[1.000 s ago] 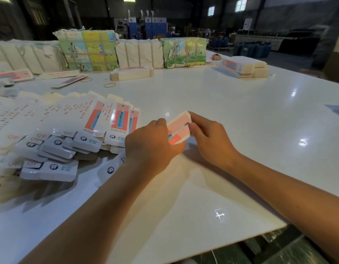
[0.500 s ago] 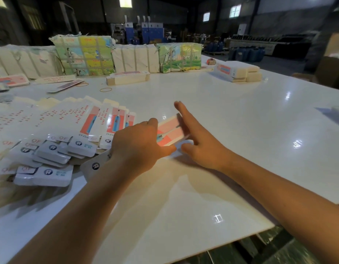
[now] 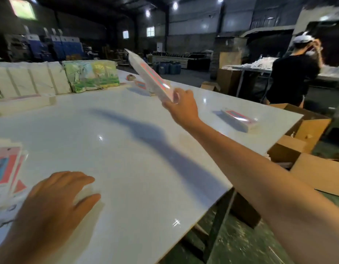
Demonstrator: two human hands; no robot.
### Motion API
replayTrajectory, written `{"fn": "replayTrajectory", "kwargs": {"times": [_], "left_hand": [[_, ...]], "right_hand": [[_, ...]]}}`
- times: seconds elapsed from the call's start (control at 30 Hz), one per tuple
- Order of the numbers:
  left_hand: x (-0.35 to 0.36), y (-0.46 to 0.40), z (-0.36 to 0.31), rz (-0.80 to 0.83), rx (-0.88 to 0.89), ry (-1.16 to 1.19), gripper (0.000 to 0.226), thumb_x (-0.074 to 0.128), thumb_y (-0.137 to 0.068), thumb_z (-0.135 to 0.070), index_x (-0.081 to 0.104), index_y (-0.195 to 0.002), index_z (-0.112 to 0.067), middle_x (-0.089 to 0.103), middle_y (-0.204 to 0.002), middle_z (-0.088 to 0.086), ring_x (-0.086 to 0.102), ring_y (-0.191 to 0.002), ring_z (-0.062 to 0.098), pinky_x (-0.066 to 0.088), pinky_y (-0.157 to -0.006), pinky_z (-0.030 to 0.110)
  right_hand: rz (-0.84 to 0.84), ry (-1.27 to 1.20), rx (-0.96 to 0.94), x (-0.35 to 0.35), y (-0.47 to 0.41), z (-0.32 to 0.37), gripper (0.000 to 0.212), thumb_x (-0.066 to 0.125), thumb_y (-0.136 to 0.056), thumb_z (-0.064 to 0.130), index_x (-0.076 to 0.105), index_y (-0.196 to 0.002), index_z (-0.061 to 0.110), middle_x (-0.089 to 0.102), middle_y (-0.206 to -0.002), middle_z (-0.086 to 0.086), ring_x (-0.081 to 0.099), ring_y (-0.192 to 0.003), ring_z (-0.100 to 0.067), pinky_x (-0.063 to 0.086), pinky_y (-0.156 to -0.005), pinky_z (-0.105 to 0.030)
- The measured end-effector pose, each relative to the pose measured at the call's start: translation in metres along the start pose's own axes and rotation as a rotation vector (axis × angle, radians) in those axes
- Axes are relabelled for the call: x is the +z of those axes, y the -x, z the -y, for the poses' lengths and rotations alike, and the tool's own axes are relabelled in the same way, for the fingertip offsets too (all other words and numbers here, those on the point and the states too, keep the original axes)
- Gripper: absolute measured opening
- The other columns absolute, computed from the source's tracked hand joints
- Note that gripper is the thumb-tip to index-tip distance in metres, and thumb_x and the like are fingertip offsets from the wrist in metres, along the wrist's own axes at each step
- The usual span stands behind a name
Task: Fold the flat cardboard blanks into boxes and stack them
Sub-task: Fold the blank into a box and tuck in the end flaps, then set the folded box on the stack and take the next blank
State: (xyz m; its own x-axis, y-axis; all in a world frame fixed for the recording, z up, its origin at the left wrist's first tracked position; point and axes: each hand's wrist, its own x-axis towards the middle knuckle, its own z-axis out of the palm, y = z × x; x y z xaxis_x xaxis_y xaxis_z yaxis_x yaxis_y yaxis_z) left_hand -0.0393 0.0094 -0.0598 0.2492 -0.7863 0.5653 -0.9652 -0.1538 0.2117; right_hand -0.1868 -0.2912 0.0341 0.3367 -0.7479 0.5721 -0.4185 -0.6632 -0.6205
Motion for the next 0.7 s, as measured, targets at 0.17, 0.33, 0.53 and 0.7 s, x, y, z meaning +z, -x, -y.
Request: {"fn": "replayTrajectory", "kwargs": {"times": [0.17,0.33,0.53,0.7], "left_hand": [[0.025,0.0,0.019,0.061,-0.06,0.049,0.034,0.045,-0.074,-0.058,0.044,-0.107,-0.064,0.046,-0.104,-0.034,0.046,-0.09,0.007,0.048,-0.072,0.045],[0.027,-0.004,0.019,0.088,-0.082,0.069,0.034,0.045,-0.074,-0.057,0.048,-0.107,-0.06,0.047,-0.098,-0.022,0.054,-0.085,0.021,0.049,-0.072,0.047],[0.004,-0.007,-0.007,0.131,-0.093,-0.02,0.041,0.037,-0.074,-0.054,0.066,-0.092,-0.032,0.052,-0.09,-0.015,0.051,-0.085,0.018,0.042,-0.07,0.036],[0.0,-0.007,-0.019,0.175,-0.147,0.033,0.042,0.041,-0.081,-0.049,0.063,-0.11,-0.029,0.052,-0.109,-0.014,0.045,-0.106,0.011,0.035,-0.089,0.024]], "right_hand": [[-0.025,0.645,0.312,-0.076,-0.007,-0.14,0.034,0.049,-0.091,0.031,0.053,-0.124,0.024,0.047,-0.117,-0.014,0.045,-0.111,-0.034,0.039,-0.092,-0.043],[0.077,0.927,0.364,-0.096,0.016,-0.197,0.039,0.043,-0.091,0.034,0.052,-0.128,0.024,0.041,-0.127,-0.012,0.033,-0.121,-0.033,0.028,-0.099,-0.05],[0.03,0.816,0.215,-0.074,-0.005,-0.131,0.042,0.049,-0.092,0.032,0.048,-0.131,0.016,0.04,-0.139,-0.013,0.034,-0.126,-0.034,0.027,-0.103,-0.051],[0.031,0.353,-0.132,-0.008,0.004,-0.005,0.028,0.052,-0.094,0.028,0.064,-0.117,0.019,0.056,-0.13,-0.007,0.047,-0.117,-0.029,0.035,-0.098,-0.046]]}}
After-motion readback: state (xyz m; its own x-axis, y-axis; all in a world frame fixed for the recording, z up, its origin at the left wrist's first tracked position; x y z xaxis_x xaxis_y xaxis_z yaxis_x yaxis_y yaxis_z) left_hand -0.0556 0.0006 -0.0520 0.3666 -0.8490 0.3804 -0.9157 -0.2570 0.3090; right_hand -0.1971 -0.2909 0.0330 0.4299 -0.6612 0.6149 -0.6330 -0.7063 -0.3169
